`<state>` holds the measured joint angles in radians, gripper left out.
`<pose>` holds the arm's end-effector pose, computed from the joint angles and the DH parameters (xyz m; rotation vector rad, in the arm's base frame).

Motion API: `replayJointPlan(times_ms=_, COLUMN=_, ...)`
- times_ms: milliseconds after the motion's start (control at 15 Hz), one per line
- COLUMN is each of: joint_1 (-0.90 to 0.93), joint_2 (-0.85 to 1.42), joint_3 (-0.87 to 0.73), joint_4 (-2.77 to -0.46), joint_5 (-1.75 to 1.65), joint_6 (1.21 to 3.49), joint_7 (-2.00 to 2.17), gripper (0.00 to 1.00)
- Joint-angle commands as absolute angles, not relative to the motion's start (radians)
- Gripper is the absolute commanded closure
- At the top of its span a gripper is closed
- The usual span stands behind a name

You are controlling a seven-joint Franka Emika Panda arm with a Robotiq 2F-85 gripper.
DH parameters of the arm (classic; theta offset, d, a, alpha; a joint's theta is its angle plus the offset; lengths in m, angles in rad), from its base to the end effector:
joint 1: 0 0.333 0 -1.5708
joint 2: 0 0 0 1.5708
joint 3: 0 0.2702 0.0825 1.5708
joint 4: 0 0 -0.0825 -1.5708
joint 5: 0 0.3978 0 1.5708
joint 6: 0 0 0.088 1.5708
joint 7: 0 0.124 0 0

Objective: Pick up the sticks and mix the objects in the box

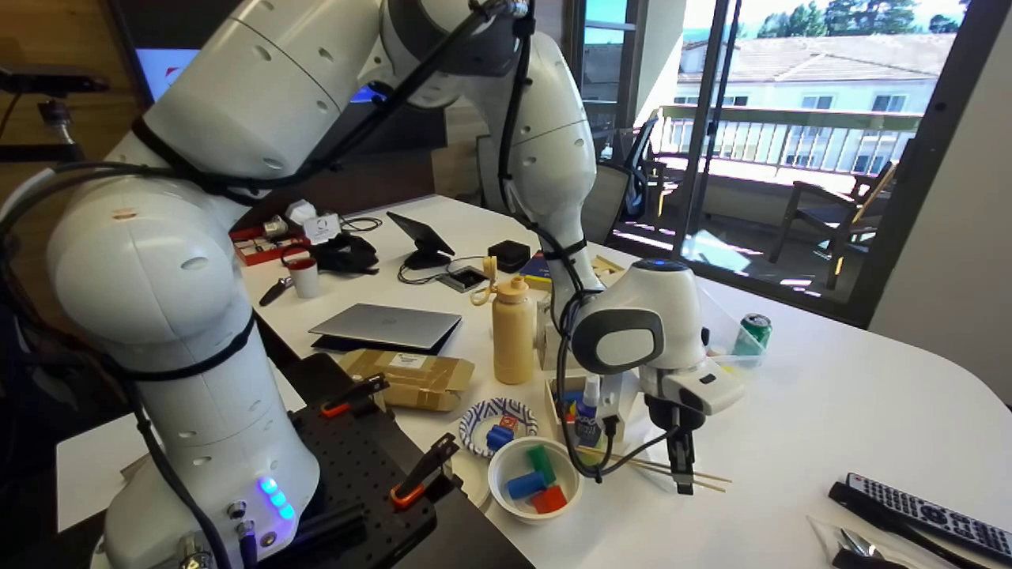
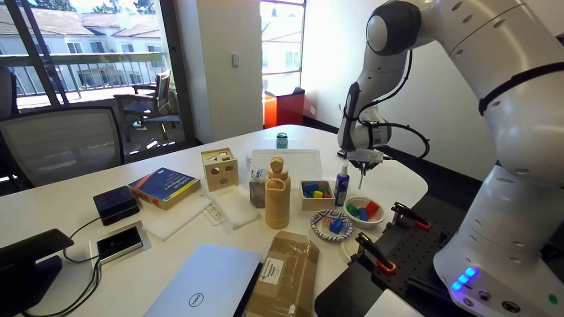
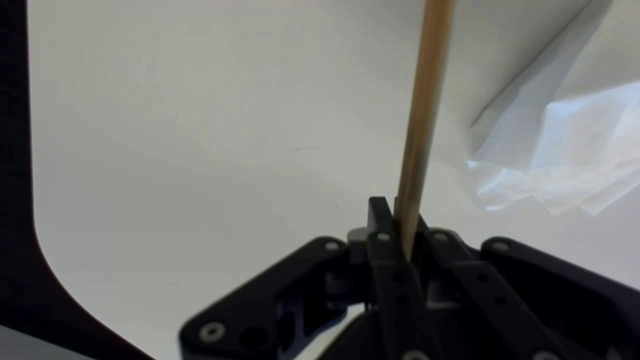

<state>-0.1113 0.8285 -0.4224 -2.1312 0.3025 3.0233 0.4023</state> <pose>0.4250 -0.3204 0.0061 2.4647 -1.4931 0.2212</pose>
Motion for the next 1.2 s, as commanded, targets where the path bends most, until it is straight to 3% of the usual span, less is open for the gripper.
replayJointPlan(times_ms=0, joint_1=-0.094, joint_2=0.828, joint_3=-0.446, joint_4=-2.169, joint_5=0.304, joint_6=3.045, joint_7=0.423, gripper=0.98)
replayJointPlan(times_ms=933, joint_1=-0.124, joint_2=0.937, joint_3=-0.419, joint_4=-2.138, joint_5=0.368, joint_6=3.068, joint_7=0.463, gripper=0.98)
replayJointPlan(times_ms=1000, joint_1=-0.126, joint_2=0.934, joint_3=-0.418, joint_4=-2.138, joint_5=0.372, joint_6=3.064, joint_7=0.464, gripper=0.68)
replayJointPlan(times_ms=1133, joint_1=-0.124, joint_2=0.934, joint_3=-0.419, joint_4=-2.136, joint_5=0.379, joint_6=3.064, joint_7=0.472, gripper=0.60)
